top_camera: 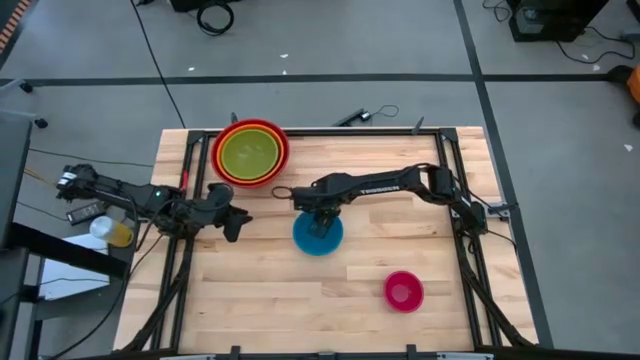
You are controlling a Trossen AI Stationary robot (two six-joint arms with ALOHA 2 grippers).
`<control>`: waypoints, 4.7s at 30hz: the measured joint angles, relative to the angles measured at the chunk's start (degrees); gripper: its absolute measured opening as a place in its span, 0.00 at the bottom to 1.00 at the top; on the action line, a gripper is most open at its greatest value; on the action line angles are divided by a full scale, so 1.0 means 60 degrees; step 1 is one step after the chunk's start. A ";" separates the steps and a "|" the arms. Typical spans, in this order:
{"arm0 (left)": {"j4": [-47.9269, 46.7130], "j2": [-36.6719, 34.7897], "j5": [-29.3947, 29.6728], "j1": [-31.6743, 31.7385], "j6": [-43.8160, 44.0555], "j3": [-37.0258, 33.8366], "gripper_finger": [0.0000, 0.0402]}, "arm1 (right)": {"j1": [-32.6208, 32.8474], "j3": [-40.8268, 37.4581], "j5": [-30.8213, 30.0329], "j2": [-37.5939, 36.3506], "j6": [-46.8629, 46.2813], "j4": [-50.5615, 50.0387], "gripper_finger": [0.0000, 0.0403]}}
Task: Nest bowls inside each other
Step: Stack the blue bowl into the green bowl, then stack the pink bowl into the blue bowl
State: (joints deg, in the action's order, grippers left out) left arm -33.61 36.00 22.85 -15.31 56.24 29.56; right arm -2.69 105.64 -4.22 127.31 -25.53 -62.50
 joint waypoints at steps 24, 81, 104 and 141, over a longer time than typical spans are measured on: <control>-0.1177 -0.0342 0.2819 -0.0101 0.0465 0.2401 0.38 | -0.2708 0.2824 0.2470 0.0000 0.1478 0.5555 0.03; 0.2132 0.1571 0.1124 0.2798 -0.1590 0.2324 0.38 | -0.4548 0.2809 0.3677 -0.0511 0.4160 0.0373 0.42; 0.3180 0.3350 0.3341 -0.2194 -0.1012 0.2324 0.30 | -0.0631 -0.2553 0.1195 -0.3774 0.1494 0.0160 0.42; 0.5996 0.5450 0.1545 -0.2076 -0.2078 0.2328 0.29 | 0.4896 -0.8466 0.2486 -0.6904 -0.5666 0.1766 0.42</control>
State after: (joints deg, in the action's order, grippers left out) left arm 2.37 68.70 32.12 -27.77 43.77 43.53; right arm 26.68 54.85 10.70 85.88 -59.53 -51.90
